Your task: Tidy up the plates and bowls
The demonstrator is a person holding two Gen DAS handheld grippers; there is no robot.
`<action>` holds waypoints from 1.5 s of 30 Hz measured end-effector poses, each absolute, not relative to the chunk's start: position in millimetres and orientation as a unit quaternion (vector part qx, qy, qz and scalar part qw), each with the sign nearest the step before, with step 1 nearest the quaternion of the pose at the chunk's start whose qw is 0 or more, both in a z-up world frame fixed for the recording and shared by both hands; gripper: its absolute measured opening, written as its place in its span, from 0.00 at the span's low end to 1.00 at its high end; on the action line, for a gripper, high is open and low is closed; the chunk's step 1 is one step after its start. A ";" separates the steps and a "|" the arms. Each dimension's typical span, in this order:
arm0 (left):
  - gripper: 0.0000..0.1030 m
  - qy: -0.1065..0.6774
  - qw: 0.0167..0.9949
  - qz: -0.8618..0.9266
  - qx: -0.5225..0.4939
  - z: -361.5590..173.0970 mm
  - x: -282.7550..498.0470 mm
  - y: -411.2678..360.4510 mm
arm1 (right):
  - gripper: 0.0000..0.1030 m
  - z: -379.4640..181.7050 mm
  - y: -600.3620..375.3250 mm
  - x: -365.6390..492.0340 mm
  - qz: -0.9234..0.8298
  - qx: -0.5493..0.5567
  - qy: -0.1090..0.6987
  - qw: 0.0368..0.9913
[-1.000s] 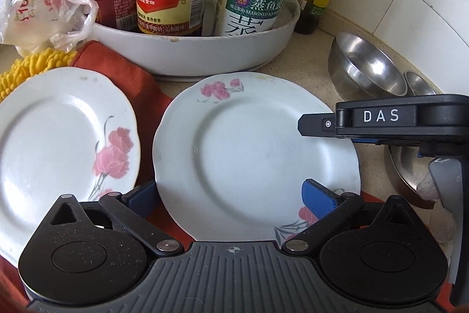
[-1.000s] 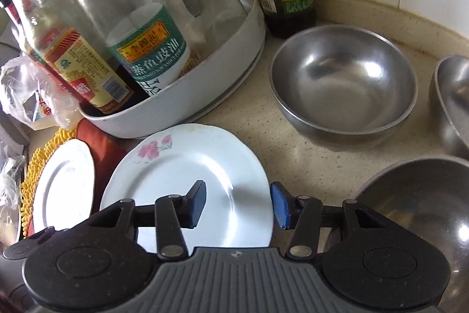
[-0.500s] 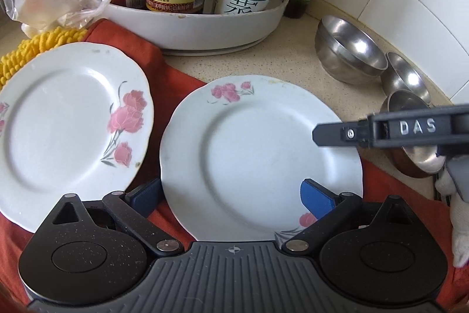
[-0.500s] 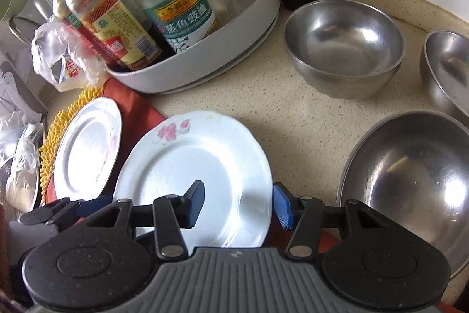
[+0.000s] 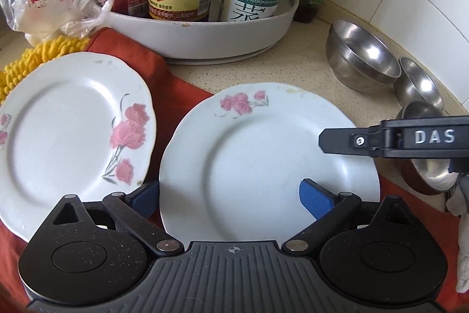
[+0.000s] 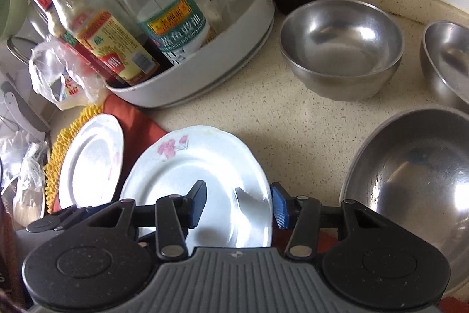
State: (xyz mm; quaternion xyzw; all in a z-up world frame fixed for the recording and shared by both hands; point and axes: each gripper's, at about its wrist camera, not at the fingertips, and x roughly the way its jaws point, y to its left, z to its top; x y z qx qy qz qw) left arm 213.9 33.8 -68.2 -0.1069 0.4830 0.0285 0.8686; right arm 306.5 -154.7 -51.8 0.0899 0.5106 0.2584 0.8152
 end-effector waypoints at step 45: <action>0.95 0.490 0.859 -0.143 -0.021 -56.5 140.8 -54.9 | 0.47 -37.6 -258.4 149.6 0.089 0.188 0.529 0.823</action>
